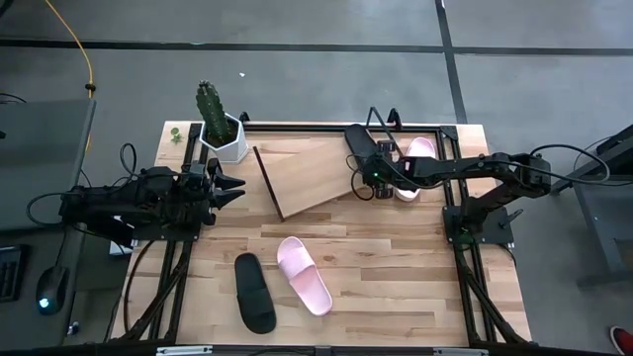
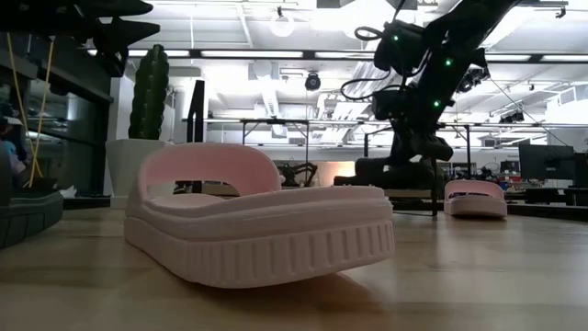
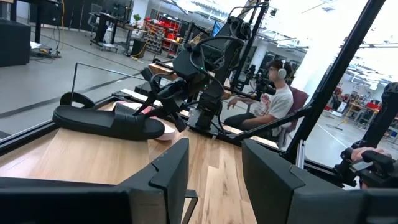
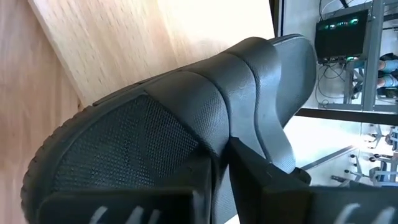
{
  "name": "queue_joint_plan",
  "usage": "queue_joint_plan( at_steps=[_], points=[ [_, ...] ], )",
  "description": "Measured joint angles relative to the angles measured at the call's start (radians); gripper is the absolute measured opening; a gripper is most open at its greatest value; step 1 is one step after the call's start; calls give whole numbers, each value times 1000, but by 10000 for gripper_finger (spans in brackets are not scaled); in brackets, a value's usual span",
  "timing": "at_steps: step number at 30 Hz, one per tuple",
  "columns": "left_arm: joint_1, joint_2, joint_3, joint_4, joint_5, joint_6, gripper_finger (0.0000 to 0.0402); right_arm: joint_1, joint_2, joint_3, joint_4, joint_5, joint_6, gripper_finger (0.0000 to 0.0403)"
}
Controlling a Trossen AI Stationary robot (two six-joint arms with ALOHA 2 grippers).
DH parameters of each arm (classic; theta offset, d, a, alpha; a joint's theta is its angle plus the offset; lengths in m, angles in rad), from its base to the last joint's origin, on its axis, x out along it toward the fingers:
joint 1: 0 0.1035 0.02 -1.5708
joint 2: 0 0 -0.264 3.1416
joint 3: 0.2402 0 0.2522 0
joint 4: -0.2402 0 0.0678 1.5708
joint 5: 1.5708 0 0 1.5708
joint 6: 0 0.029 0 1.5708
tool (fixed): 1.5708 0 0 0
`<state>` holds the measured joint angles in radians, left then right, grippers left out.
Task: Pick and place slides into the shelf
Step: Put the right black slide on the shelf
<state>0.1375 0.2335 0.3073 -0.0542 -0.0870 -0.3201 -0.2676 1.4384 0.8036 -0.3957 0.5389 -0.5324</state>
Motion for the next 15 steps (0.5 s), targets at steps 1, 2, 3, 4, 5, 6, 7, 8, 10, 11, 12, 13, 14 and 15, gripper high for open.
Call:
queue_joint_plan(
  at_steps=[1,2,3,4,5,6,7,8,10,11,12,13,14,15],
  points=[
    [0,0,0,0,0,0,134,0,0,0,-2,-2,2,42],
    [0,0,0,0,0,0,134,0,0,0,-5,-7,7,50],
    [0,0,0,0,0,0,134,0,0,0,-6,-9,13,59],
    [0,0,0,0,0,0,134,0,0,-1,-7,-9,22,68],
    [0,0,0,0,0,0,134,0,0,-1,-7,-8,31,75],
    [0,0,0,0,0,0,134,0,0,-1,-8,-5,37,82],
    [0,0,0,0,0,0,134,0,0,-1,-10,-5,39,88],
    [0,0,0,0,0,0,134,0,0,-1,-12,-4,42,93],
    [0,0,0,0,0,0,134,1,0,-1,-14,-2,46,101],
    [0,0,0,0,0,0,134,1,0,-1,-14,0,46,104],
    [0,0,0,0,0,0,134,1,0,-1,-14,2,46,105],
    [0,0,0,0,0,0,134,1,0,-1,-14,3,46,106],
    [0,0,0,0,0,0,134,0,0,-1,-14,4,46,106],
    [0,0,0,0,0,0,134,0,0,-1,-14,4,46,106]
  ],
)
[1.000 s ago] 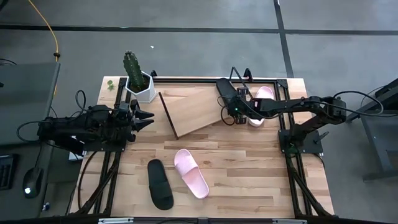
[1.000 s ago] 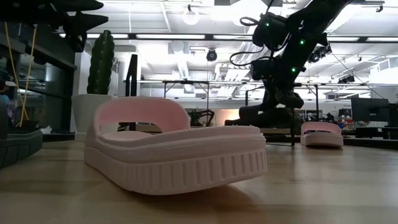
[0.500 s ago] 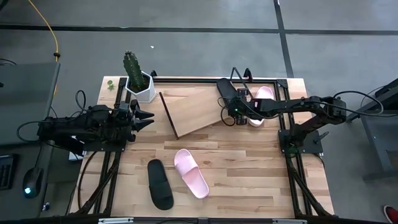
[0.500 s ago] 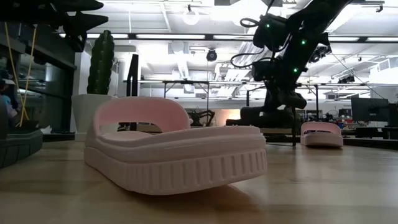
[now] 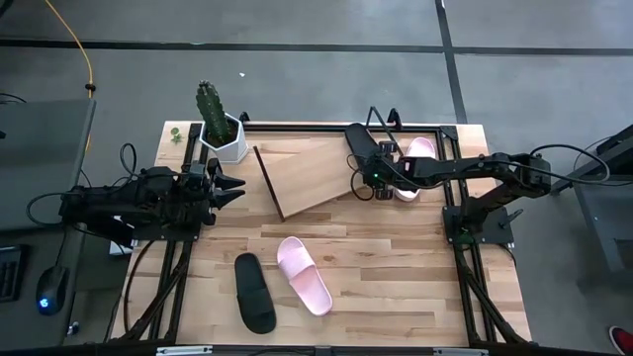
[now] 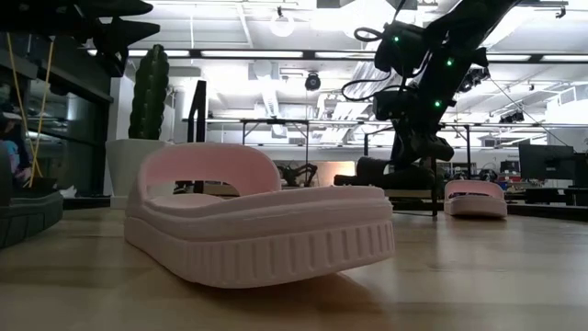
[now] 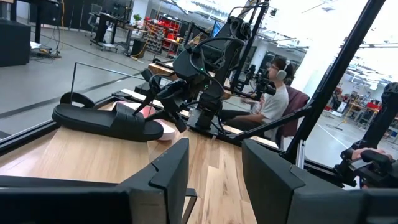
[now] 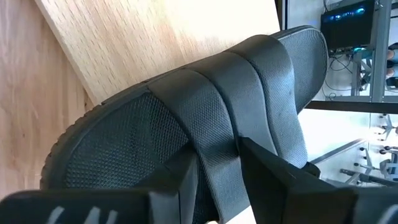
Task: Pick and place slides into the shelf
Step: Put the right black slide on the shelf
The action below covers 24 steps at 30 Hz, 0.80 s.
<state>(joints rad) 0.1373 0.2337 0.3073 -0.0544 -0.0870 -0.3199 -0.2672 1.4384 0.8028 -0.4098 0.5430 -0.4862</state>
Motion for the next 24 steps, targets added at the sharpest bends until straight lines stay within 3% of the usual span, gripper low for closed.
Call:
queue_joint_plan(
  at_steps=[13,24],
  points=[
    [0,0,0,0,0,0,134,103,1,-1,-39,92,48,106],
    [0,0,0,0,0,0,134,163,1,-1,-88,107,136,106]
  ],
)
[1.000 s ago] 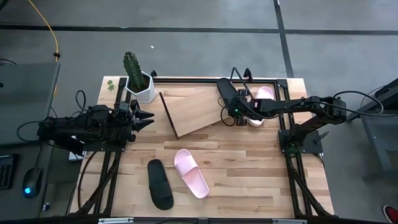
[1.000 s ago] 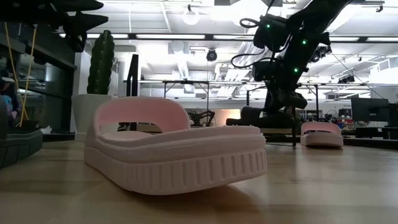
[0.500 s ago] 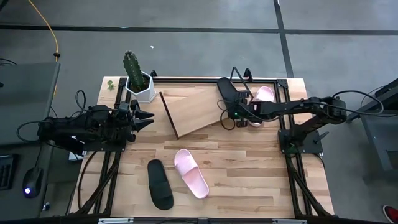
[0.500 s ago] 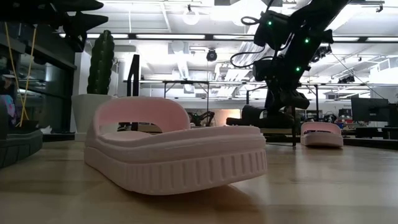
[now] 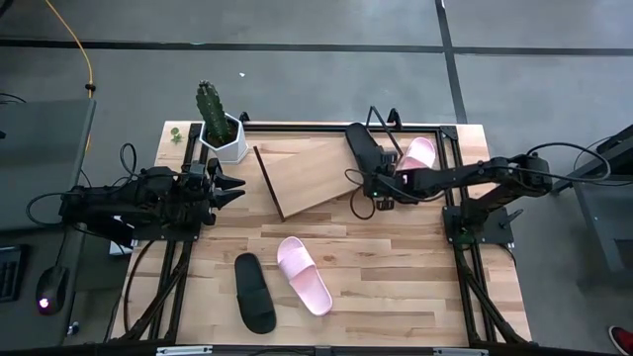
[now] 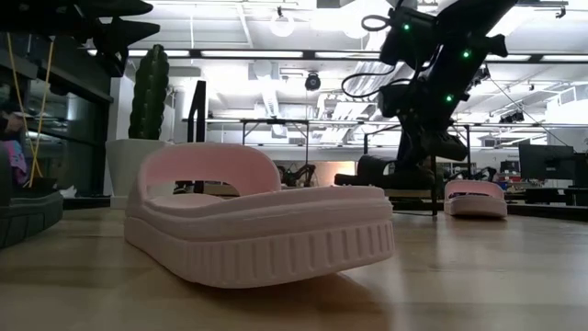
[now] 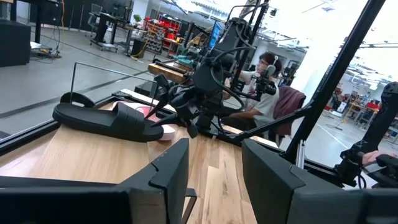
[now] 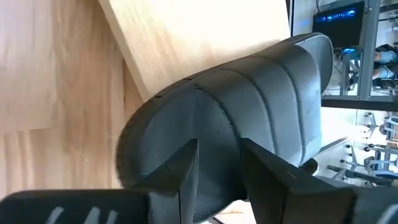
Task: Pick and place slides into the shelf
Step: Put the right black slide on the shelf, then put the left black slide on the shelf
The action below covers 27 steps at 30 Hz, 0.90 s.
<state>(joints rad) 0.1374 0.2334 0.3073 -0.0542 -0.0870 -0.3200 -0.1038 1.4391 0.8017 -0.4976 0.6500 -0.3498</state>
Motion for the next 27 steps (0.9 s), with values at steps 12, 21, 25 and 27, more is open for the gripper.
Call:
queue_joint_plan(
  at_steps=[12,21,25,27],
  points=[
    [0,0,0,0,0,0,134,142,0,84,-8,32,171,106],
    [0,0,0,0,27,0,134,241,0,234,12,-195,371,106],
    [0,0,0,0,82,0,134,272,0,264,71,-379,520,106],
    [0,0,0,-1,123,0,134,296,1,264,111,-434,589,106]
  ],
)
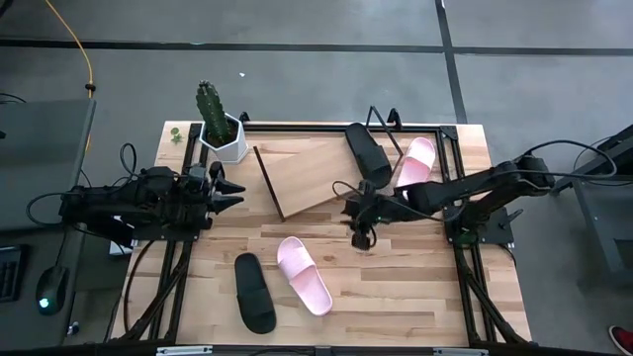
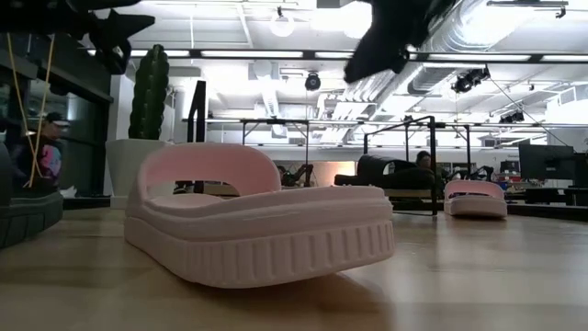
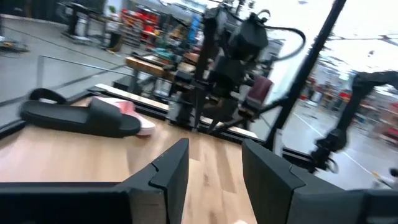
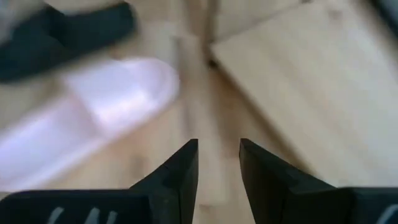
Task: Pick and place slides into the shelf
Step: Put the left black slide on the shelf
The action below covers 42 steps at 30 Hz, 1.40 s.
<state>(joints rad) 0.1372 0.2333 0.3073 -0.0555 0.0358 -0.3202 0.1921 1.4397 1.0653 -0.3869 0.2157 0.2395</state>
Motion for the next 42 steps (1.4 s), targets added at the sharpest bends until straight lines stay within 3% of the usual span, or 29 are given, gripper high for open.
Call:
queue_joint_plan(
  at_steps=[10,18,26,42],
  points=[
    [0,0,0,-1,157,0,134,140,8,0,104,-21,75,106],
    [0,0,0,-22,231,-32,134,208,7,0,172,-20,12,106],
    [0,8,-16,-152,285,-97,134,216,7,0,182,-17,-12,106],
    [0,118,-62,-157,473,-212,134,216,7,0,182,21,25,106]
  ],
)
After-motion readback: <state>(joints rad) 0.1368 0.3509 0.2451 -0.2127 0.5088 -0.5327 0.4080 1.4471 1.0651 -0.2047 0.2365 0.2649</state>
